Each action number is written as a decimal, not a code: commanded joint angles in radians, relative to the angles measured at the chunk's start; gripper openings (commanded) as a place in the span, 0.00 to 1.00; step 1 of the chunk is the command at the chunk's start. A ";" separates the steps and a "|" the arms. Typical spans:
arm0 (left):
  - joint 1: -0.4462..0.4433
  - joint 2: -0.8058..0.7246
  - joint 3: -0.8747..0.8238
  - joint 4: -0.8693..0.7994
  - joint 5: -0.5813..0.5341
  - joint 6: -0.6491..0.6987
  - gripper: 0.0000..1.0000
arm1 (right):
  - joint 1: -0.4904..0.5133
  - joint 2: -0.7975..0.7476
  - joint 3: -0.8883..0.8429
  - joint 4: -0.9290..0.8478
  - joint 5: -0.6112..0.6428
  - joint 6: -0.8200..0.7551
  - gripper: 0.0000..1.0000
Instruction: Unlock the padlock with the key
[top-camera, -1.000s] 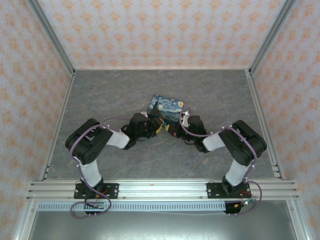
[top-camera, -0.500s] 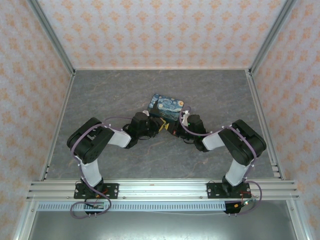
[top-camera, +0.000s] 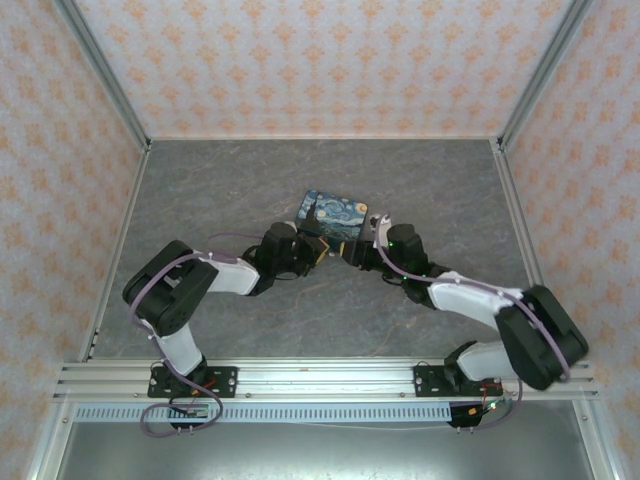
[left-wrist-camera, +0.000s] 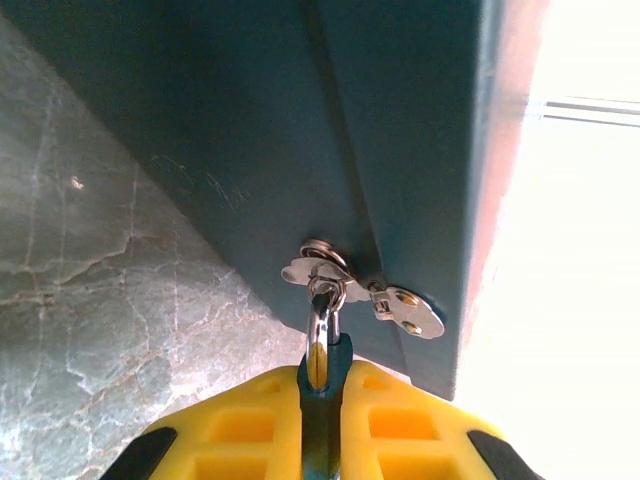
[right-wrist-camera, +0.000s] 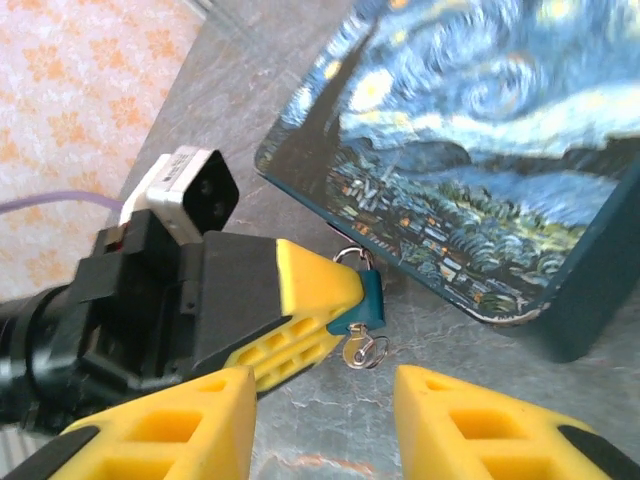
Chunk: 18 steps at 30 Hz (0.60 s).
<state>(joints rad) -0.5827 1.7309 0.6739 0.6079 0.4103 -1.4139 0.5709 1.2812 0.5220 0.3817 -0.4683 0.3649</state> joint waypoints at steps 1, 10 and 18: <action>-0.004 -0.062 0.041 -0.059 -0.016 0.000 0.00 | 0.005 -0.139 0.041 -0.247 0.099 -0.245 0.41; -0.003 -0.108 0.087 -0.249 -0.043 -0.023 0.00 | 0.059 -0.272 0.107 -0.516 0.306 -0.776 0.40; -0.004 -0.129 0.121 -0.353 -0.031 -0.049 0.00 | 0.116 -0.321 0.074 -0.438 0.382 -1.030 0.53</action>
<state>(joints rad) -0.5827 1.6424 0.7586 0.3031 0.3904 -1.4399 0.6468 0.9890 0.6098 -0.0753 -0.1608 -0.4881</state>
